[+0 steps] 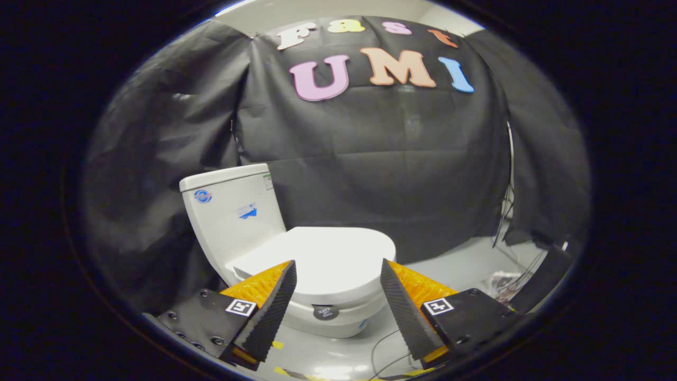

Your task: Open the toilet lid.

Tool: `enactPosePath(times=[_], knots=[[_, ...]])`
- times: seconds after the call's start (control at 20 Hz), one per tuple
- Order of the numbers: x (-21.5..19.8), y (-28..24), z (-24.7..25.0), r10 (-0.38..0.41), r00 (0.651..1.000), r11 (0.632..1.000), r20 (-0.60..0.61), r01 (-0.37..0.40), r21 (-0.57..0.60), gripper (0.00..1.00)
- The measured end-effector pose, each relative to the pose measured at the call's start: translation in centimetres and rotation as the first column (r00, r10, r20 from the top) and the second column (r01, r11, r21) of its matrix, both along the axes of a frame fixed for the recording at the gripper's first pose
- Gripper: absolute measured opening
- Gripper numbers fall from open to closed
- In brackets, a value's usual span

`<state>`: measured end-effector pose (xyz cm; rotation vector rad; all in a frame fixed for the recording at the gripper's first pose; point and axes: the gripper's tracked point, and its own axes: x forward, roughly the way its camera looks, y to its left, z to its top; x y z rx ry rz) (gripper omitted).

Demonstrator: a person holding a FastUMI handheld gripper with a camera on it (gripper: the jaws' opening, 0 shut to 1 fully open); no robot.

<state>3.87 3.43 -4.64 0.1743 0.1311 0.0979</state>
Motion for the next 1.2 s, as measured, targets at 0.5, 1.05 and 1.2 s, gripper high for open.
enactPosePath(times=[0.5,1.05,1.2], knots=[[1.7,2.4,-9.5,0.057,0.923,0.918,-0.382,0.102,0.384,0.99],[3.4,4.7,-15.0,0.151,0.859,0.518,-0.489,0.353,0.779,0.88],[4.4,5.3,-14.9,0.176,0.866,0.400,-0.468,0.371,0.838,0.87]])
